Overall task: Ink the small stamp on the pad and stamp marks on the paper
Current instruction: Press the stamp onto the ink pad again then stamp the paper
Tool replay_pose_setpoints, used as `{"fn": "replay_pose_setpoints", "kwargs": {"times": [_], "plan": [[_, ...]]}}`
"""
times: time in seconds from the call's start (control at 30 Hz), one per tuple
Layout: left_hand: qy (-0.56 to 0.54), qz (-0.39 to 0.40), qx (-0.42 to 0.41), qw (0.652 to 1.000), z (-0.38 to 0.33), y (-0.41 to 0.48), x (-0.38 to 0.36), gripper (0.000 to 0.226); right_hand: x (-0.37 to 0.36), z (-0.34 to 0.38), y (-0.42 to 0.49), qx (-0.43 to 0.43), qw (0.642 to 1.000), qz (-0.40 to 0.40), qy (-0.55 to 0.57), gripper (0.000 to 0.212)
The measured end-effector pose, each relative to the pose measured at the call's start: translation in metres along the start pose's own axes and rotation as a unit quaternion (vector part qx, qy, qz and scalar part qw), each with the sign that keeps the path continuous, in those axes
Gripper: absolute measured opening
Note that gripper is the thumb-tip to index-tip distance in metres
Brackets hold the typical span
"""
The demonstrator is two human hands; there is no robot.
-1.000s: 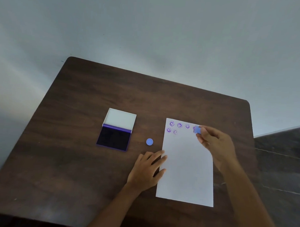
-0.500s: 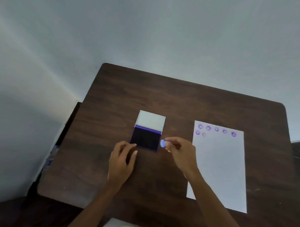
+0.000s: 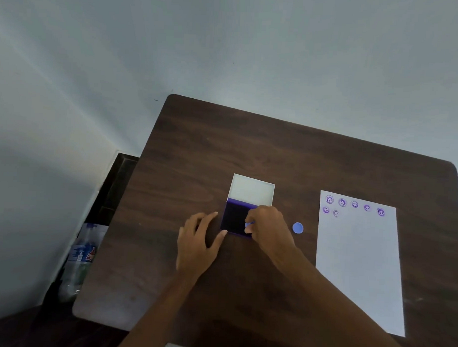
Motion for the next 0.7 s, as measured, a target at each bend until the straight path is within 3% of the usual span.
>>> {"fn": "replay_pose_setpoints", "kwargs": {"times": [0.17, 0.37, 0.7], "plan": [[0.086, 0.019, -0.064, 0.994, -0.005, 0.0, -0.011, 0.075, 0.007, 0.0, 0.021, -0.04, 0.999, 0.025, -0.009, 0.023], [0.129, 0.008, -0.082, 0.988, -0.005, 0.004, -0.021, 0.069, -0.001, -0.017, 0.035, -0.086, 0.995, 0.045, 0.012, 0.025], [0.139, 0.055, -0.073, 0.986, -0.014, 0.002, -0.01, 0.073, 0.012, -0.01, 0.015, -0.073, 0.995, -0.032, 0.068, 0.024]]}}
Point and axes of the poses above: each hand's wrist, its own y-axis towards the middle knuckle, its own x-axis out of the back of the hand, z = x × y, the point moved 9 cm from there along y, towards the middle knuckle, and after that the axes turned 8 degrees about y, right-handed, at the moved point
